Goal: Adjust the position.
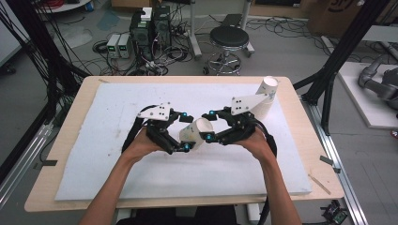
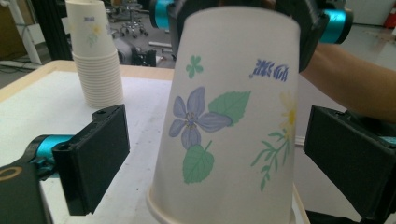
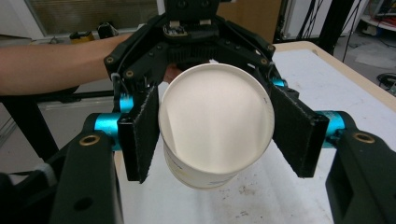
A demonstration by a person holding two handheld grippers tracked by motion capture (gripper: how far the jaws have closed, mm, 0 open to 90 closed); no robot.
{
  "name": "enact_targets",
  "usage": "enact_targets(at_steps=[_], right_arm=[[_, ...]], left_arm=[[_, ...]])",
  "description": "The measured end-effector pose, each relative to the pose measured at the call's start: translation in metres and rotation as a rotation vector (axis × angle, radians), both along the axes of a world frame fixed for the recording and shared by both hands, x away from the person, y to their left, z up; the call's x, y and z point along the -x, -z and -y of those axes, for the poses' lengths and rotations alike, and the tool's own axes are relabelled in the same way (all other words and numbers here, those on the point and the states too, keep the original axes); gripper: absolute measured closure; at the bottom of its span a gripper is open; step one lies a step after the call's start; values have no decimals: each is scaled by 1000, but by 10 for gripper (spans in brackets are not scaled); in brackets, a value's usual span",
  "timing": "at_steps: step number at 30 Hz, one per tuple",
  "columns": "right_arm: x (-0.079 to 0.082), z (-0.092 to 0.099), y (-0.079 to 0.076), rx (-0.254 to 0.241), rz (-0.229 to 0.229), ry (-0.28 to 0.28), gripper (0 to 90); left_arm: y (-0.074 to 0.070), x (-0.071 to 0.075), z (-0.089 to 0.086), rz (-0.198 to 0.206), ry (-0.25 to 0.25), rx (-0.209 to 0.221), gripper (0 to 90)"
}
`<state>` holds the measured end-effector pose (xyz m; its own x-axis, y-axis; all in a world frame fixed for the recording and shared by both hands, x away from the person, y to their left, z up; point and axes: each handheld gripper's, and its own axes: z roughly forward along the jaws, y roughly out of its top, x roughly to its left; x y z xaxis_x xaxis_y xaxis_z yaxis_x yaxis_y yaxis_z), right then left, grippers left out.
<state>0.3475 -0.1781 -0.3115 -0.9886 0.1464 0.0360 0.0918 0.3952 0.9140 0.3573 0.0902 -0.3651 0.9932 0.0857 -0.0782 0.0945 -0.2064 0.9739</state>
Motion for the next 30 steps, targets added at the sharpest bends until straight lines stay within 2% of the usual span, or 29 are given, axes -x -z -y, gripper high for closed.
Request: enact_targets(at_steps=[11,17,23,30], right_arm=[[0,-1,0,-3,-4,-5,370],[1,-1,0,-8,-3,-6,370],[0,-1,1,-12,-10,-15,370],[0,-2,1,-9,-7,-18,372]], left_arm=[[4,2,4,9,17,-13,118],[7,2,3,14,24,-29,190],[6,3,3,25,25,-28,262],[5,5,1,37,21,-43,294]])
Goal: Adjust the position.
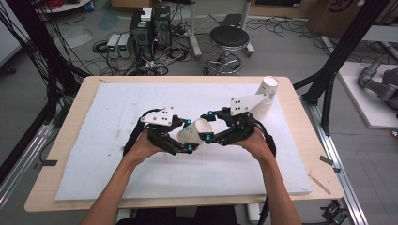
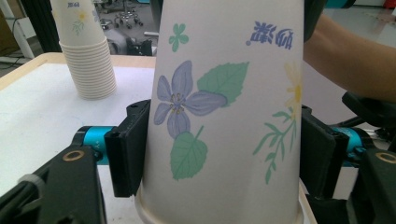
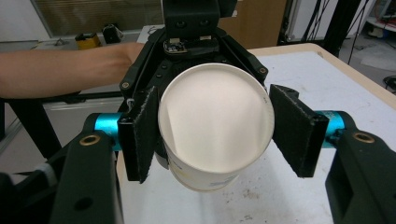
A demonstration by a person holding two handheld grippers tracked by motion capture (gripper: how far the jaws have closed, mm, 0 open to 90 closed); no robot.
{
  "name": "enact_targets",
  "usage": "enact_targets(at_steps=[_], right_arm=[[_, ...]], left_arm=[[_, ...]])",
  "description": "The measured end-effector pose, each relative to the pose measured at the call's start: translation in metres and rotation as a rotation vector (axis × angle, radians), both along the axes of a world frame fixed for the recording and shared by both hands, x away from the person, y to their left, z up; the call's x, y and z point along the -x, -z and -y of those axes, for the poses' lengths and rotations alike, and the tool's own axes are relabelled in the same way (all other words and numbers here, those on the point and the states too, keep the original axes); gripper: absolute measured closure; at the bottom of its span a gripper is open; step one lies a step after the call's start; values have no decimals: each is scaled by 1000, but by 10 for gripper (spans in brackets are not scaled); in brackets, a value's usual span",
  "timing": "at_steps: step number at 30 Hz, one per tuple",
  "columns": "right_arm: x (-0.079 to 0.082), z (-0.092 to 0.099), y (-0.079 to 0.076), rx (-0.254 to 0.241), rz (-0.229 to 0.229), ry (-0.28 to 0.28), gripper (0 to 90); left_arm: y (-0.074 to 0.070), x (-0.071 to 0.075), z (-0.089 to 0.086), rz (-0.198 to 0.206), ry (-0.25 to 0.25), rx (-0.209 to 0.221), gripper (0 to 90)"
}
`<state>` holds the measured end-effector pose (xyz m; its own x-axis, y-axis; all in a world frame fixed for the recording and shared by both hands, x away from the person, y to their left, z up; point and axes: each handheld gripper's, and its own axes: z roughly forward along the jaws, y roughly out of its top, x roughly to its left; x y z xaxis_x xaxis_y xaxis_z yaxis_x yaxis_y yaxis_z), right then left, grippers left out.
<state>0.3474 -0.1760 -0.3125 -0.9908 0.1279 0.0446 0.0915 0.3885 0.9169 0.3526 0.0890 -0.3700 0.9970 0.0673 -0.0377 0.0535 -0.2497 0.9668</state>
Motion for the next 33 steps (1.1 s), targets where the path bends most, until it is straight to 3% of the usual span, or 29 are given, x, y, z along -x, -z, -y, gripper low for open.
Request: enact_targets(at_steps=[6,8,13,17,19,22,24,25,30,33], right_arm=[[1,0,1,9,6,-6,340],[1,-2,2,-2,-6,3,127],[1,1,1,-3,-9,16,124],[2,1,2,50,-3,19,124],[3,0,2,95,9,17,124],[5,-3,0,150,22,-1,124],[9,-9,-1,218,43,-2,124],[9,-9,-1,218,43,-2,124],[13,-18,3,347,63,-2,124],[13,-21,4,391,72,-4,124]], left_arm=[[1,1,1,0,8,-15,305],[1,1,1,-2,1,-13,305],[-1,1,-2,1,1,-18,305],[-3,4,-5,-3,-6,-38,309],[-5,5,-8,2,-11,-77,310],[-9,6,-12,4,-8,-174,310],[-12,6,-14,-9,-4,-214,310],[-14,6,-14,-14,0,-236,310],[-21,6,-13,-32,30,-381,311],[-23,5,-12,-33,46,-460,311]])
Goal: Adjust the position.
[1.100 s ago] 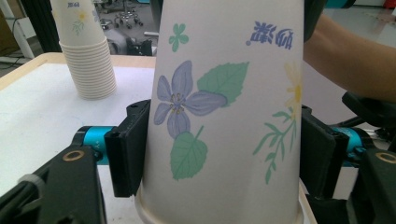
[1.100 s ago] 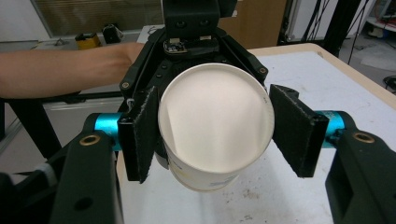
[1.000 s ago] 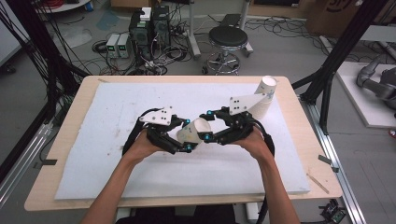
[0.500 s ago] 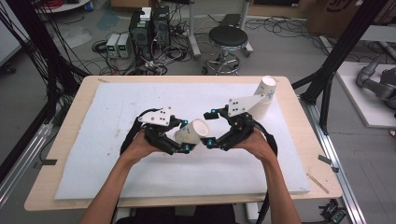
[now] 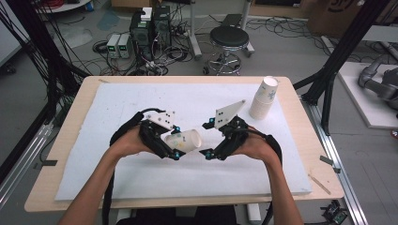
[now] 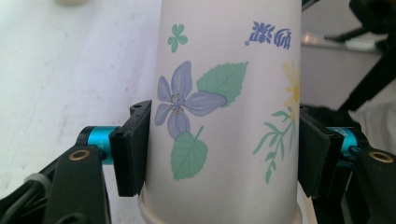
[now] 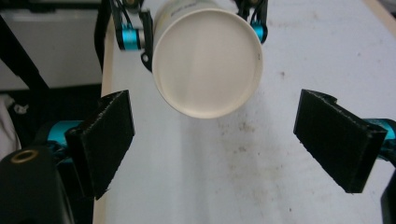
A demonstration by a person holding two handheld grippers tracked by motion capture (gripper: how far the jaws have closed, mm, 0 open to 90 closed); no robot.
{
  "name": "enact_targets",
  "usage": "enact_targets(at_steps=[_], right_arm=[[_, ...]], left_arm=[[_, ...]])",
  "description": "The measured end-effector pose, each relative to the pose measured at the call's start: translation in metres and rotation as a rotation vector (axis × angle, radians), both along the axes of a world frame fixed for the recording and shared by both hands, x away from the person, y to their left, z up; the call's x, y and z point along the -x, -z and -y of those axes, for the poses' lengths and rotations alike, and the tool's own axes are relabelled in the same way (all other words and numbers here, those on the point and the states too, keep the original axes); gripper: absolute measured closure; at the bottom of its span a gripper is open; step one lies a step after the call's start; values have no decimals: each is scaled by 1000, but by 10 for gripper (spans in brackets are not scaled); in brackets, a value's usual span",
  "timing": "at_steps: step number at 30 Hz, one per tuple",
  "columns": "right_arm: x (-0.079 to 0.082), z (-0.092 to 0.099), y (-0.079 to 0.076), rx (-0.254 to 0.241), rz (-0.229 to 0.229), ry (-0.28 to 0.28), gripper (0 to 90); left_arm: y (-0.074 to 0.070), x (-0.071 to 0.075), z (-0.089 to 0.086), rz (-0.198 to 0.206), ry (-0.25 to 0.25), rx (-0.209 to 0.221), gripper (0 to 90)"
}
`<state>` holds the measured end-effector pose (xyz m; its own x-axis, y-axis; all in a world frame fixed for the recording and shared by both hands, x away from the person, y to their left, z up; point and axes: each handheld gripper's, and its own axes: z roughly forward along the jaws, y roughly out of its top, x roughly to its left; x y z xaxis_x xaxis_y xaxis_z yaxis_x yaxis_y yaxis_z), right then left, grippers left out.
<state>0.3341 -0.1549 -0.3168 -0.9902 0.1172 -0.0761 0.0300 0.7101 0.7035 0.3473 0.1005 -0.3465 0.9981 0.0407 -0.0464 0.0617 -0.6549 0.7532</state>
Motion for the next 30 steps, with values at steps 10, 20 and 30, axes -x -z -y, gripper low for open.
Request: enact_targets(at_steps=[10,20,30], right_arm=[[-2,-11,4,133,8,-2,124],[-3,-20,11,186,3,-15,125],[-4,-28,12,235,-18,-44,128]], left_arm=[[-6,-3,5,-13,2,-158,311],[-10,-4,16,-13,9,-232,312],[-4,-1,27,-10,24,-253,312]])
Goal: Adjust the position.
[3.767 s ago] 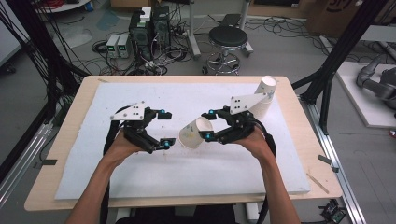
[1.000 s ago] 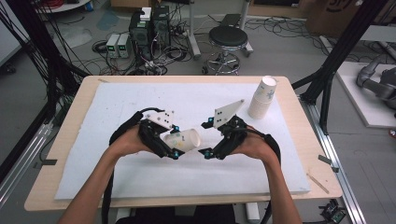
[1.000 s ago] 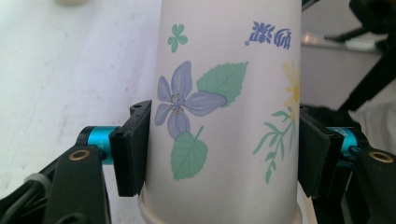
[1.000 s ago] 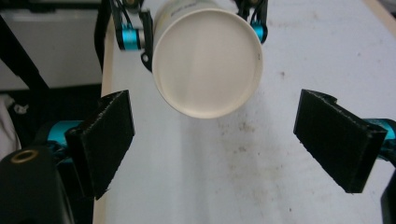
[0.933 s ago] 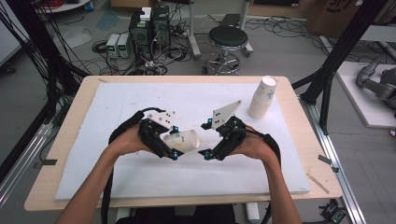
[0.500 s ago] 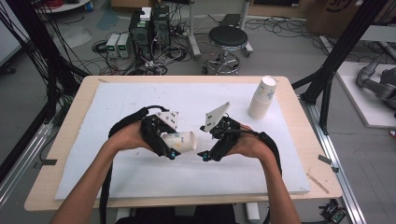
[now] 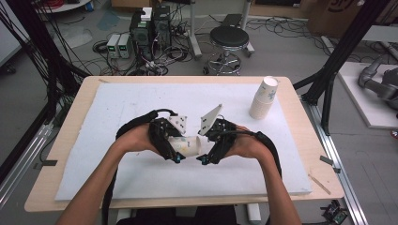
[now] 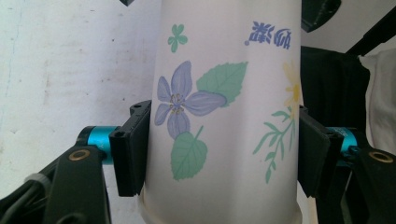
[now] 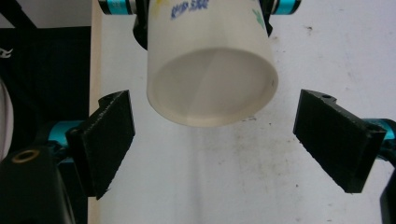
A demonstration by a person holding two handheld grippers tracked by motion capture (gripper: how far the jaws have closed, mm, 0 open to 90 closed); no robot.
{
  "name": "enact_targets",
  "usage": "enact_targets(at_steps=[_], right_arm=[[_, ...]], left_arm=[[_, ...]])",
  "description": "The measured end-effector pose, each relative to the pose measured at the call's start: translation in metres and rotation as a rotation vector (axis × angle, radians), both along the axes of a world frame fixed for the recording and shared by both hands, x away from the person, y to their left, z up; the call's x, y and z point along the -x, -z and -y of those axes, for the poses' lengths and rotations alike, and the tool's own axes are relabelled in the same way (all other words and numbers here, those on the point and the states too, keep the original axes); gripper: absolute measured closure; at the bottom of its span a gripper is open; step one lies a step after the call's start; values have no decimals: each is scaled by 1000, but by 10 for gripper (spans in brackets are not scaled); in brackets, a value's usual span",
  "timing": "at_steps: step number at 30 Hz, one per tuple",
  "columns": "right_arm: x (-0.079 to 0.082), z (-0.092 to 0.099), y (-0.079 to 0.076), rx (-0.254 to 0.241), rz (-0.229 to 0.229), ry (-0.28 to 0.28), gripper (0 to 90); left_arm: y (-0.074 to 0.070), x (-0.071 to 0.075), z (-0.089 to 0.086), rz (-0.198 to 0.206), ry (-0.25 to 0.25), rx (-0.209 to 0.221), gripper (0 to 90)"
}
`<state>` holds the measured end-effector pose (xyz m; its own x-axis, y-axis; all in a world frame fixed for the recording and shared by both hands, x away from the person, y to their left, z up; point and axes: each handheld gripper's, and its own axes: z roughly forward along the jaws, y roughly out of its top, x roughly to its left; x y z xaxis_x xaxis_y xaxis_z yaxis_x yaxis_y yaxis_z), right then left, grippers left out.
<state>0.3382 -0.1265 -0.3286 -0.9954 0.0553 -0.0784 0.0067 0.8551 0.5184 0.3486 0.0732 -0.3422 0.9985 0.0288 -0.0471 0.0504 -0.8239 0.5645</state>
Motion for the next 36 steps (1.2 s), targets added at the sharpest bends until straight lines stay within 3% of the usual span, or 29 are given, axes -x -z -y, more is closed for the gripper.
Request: enact_targets(at_steps=[4,13,19,30,32,34,36], right_arm=[[0,-4,0,27,-11,2,141],[-1,-7,1,36,-18,-1,167],[-1,-8,0,41,-24,-17,359],[-1,-8,0,46,-21,-20,372],[-1,-7,0,46,-20,-19,372],[-1,-7,0,44,-24,-18,372],[-1,-6,0,39,-25,-14,372]], left_arm=[[1,1,3,-5,2,0,312],[1,0,5,-1,13,-11,312],[2,-1,5,1,2,-8,312],[4,-2,5,-5,12,-9,312],[5,-2,4,-10,-5,28,276],[6,-3,1,-16,-30,72,135],[5,-5,-2,4,-37,88,78]])
